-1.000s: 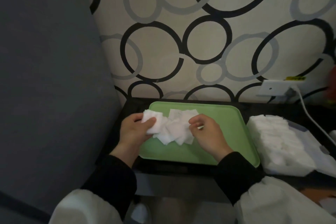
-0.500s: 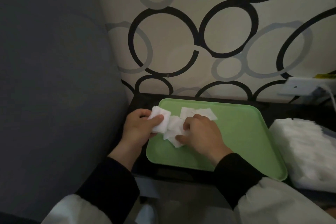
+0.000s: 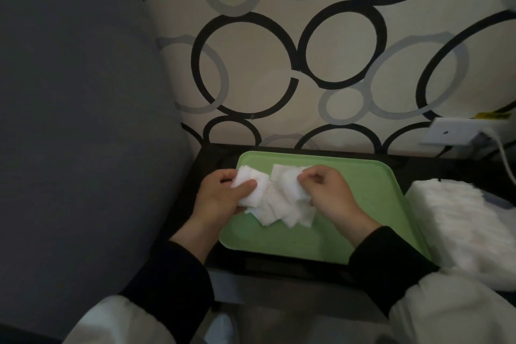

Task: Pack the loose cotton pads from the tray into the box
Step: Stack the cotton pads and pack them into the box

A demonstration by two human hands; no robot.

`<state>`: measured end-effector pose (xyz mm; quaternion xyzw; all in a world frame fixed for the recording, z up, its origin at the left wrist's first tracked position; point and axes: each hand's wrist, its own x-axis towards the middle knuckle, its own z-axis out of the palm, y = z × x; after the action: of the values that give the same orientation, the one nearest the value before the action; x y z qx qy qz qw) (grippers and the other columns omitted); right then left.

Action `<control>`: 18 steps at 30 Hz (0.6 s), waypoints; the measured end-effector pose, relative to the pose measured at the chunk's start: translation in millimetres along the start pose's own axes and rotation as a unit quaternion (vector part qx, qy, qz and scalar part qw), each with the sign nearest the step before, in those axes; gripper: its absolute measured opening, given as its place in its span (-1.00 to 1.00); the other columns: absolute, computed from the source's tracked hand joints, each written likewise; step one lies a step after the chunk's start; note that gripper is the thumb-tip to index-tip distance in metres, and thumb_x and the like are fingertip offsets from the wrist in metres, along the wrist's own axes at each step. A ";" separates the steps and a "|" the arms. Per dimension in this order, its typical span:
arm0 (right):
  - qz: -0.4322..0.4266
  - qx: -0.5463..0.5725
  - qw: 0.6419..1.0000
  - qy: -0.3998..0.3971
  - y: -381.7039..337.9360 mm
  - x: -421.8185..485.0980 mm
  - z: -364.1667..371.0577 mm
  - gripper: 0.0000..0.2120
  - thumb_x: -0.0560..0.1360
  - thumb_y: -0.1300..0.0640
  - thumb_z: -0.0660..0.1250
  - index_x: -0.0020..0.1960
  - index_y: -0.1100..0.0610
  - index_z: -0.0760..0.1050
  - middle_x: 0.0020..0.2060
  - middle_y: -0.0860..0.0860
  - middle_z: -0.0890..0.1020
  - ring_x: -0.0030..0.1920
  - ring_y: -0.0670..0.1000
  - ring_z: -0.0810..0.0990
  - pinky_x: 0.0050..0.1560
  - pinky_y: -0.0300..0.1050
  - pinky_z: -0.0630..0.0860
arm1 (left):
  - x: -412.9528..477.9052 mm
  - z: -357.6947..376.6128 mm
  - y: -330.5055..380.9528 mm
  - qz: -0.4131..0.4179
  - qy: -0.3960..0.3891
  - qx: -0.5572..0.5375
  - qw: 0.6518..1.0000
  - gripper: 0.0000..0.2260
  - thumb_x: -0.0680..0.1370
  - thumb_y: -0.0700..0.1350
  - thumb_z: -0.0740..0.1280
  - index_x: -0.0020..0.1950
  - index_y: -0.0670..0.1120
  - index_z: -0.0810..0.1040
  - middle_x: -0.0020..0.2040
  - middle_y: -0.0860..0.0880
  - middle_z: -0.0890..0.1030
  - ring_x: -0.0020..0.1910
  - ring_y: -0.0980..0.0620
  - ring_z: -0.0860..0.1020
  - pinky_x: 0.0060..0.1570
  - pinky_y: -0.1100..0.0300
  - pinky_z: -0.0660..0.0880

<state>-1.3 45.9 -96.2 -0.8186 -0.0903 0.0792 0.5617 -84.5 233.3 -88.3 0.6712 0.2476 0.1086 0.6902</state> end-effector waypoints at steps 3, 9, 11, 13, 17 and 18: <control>0.051 0.095 0.994 -0.001 1.1 -2.9 -10.3 -0.91 0.59 0.18 0.31 0.01 0.18 0.58 -0.11 0.08 0.66 -0.21 0.01 0.62 -0.31 -0.13 0.54 | -4.2 8.6 1.0 -0.011 -0.026 -0.009 1.000 -0.70 0.52 -0.16 0.47 0.24 -0.12 0.58 0.08 -0.10 0.67 0.01 -0.05 0.66 -0.26 0.23 0.59; 0.107 0.260 0.959 -0.024 -0.3 -9.2 -24.9 -0.87 0.57 0.30 0.31 0.11 0.27 0.52 0.01 0.26 0.65 -0.07 0.18 0.63 -0.12 0.05 0.56 | -8.5 31.2 1.5 -0.059 -0.032 -0.065 0.996 -0.78 0.56 -0.17 0.41 0.20 -0.14 0.58 0.09 -0.14 0.64 0.02 -0.08 0.65 -0.28 0.17 0.61; 0.104 0.304 0.946 -0.046 -3.7 -13.1 -29.9 -0.79 0.53 0.36 0.33 0.17 0.29 0.50 0.03 0.27 0.65 -0.05 0.18 0.63 -0.15 -0.02 0.56 | -10.4 42.4 1.1 -0.071 -0.033 -0.075 0.994 -0.78 0.56 -0.18 0.41 0.20 -0.15 0.57 0.12 -0.17 0.63 0.06 -0.12 0.64 -0.26 0.13 0.63; 0.098 0.341 0.932 -0.074 -7.7 -15.8 -32.6 -0.71 0.51 0.38 0.35 0.23 0.30 0.49 0.03 0.25 0.65 -0.06 0.15 0.63 -0.21 -0.10 0.57 | -11.3 52.6 0.0 -0.073 -0.032 -0.083 0.993 -0.76 0.56 -0.18 0.40 0.22 -0.17 0.56 0.13 -0.18 0.63 0.06 -0.13 0.64 -0.22 0.10 0.64; 0.074 0.335 0.931 -0.124 -11.0 -20.6 -34.4 -0.71 0.49 0.37 0.37 0.21 0.29 0.54 -0.03 0.22 0.68 -0.11 0.10 0.65 -0.23 -0.18 0.57 | -17.2 69.0 0.0 -0.057 -0.082 -0.084 0.991 -0.81 0.56 -0.14 0.41 0.15 -0.14 0.64 0.05 -0.17 0.69 -0.02 -0.05 0.67 -0.17 0.15 0.62; 0.066 0.316 0.937 -0.130 -11.4 -22.0 -33.6 -0.72 0.49 0.36 0.38 0.20 0.28 0.56 -0.05 0.21 0.69 -0.13 0.08 0.65 -0.22 -0.18 0.56 | -19.7 71.3 0.8 -0.051 -0.096 -0.081 0.991 -0.83 0.54 -0.13 0.42 0.11 -0.13 0.66 0.03 -0.16 0.71 -0.04 -0.04 0.68 -0.16 0.16 0.62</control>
<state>-15.6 14.2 -72.9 -0.5852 -0.0786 0.2467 0.7685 -66.5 161.6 -85.3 0.6068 0.2042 0.0279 0.7677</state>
